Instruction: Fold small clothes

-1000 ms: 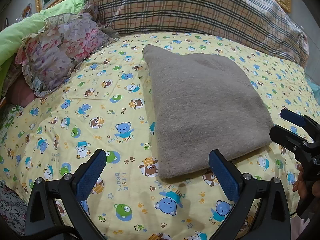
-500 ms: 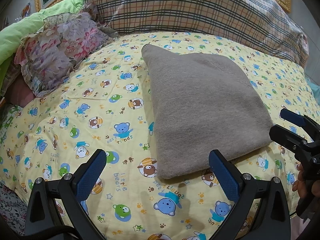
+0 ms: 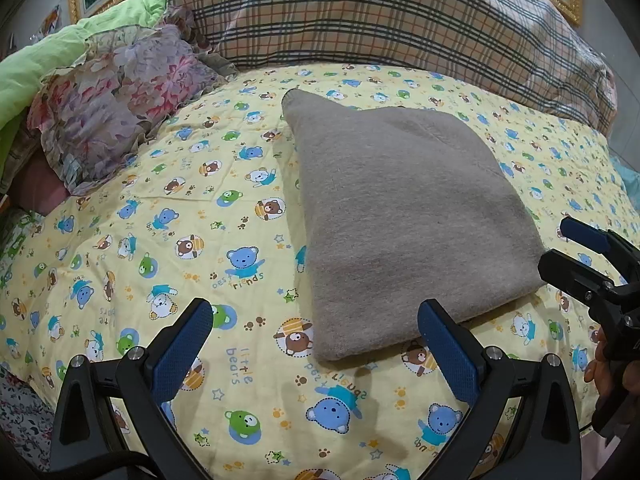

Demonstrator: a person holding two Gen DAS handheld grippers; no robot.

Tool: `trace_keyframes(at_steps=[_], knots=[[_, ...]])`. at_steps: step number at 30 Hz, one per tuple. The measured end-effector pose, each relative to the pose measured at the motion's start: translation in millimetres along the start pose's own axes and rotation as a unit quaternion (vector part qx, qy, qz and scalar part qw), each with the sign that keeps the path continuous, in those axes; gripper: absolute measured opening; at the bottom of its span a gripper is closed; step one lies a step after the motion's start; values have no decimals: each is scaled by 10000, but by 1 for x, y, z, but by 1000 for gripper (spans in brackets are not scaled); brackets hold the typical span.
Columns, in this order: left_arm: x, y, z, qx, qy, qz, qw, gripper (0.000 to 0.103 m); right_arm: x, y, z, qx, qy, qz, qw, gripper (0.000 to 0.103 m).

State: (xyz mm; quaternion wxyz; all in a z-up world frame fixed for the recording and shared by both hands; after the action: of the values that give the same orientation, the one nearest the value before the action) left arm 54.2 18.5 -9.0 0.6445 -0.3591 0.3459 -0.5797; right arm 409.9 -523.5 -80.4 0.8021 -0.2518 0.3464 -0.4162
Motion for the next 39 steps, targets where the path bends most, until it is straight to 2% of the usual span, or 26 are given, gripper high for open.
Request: trace_keyframes(at_steps=[14,39], knots=[[-3,1,8,43,-28,-111,9999,102,10,-2,9,-22,0,-54,10000,103],[-6,12,18,-26,-92,-17,10000,102,19,2,17,-100,107,-31,9999,103]])
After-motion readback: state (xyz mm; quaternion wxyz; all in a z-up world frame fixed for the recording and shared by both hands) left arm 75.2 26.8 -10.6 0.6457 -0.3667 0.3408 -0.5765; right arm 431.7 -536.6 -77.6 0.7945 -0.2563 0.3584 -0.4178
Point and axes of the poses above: each gripper's, at about its wrist camera, not at the fingertips, and y roughly the way its jaws point, x to its right, z to its top, the point moved 2 cm from there along y, roughly the way its jaws point, and after that the axes turned 9 degrees about -x, right-handed, at the moved point
